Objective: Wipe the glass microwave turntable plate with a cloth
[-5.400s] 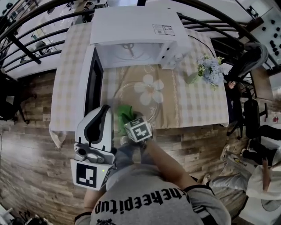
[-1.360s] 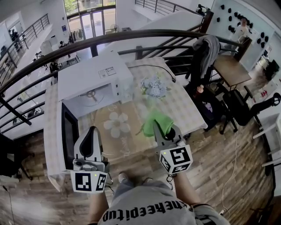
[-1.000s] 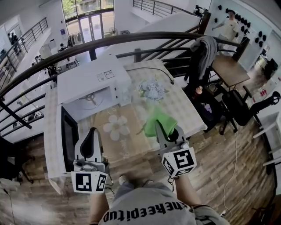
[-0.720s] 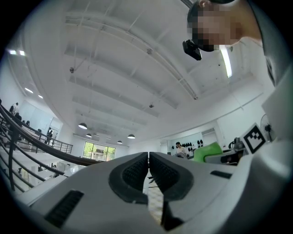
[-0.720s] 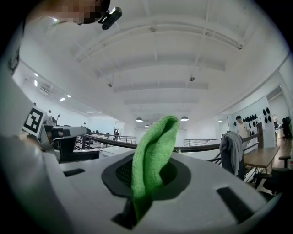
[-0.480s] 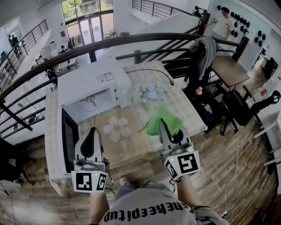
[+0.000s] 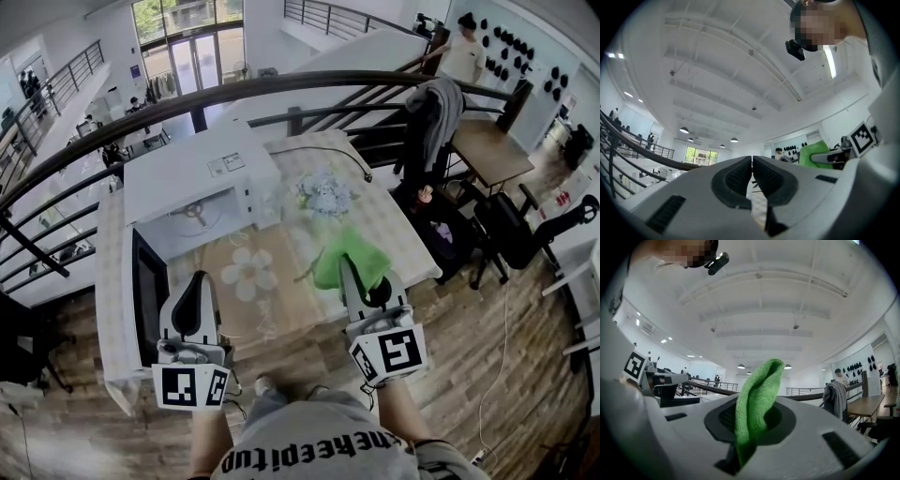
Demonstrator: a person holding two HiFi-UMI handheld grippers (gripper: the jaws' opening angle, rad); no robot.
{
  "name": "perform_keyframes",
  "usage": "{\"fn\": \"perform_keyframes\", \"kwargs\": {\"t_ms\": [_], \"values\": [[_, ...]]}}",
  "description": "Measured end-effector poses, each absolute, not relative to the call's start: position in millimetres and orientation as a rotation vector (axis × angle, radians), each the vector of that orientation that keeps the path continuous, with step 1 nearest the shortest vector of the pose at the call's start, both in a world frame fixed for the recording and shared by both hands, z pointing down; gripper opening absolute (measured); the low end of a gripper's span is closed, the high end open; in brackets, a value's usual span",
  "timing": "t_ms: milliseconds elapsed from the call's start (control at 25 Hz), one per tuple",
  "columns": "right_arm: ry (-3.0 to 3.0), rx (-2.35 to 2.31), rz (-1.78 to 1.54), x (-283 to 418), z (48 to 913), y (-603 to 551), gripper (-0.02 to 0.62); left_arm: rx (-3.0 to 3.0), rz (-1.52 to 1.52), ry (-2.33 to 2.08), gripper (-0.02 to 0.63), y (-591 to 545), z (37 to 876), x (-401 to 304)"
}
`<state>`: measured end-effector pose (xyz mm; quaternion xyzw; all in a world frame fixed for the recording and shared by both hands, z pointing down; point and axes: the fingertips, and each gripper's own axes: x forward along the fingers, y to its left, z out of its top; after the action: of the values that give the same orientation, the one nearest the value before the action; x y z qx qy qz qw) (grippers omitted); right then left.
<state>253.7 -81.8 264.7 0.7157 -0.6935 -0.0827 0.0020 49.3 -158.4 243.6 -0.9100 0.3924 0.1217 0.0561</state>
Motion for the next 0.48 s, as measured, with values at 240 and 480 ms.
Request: {"fn": "perform_keyframes", "kwargs": {"t_ms": [240, 480], "values": [[-2.188, 2.241, -0.255, 250.7, 264.6, -82.4, 0.037, -2.759, 0.367, 1.189, 0.011, -158.2, 242.6, 48.0], [-2.186, 2.247, -0.26, 250.0, 263.5, -81.0, 0.037, -2.761, 0.361, 1.194, 0.011, -157.3, 243.8, 46.2]]}}
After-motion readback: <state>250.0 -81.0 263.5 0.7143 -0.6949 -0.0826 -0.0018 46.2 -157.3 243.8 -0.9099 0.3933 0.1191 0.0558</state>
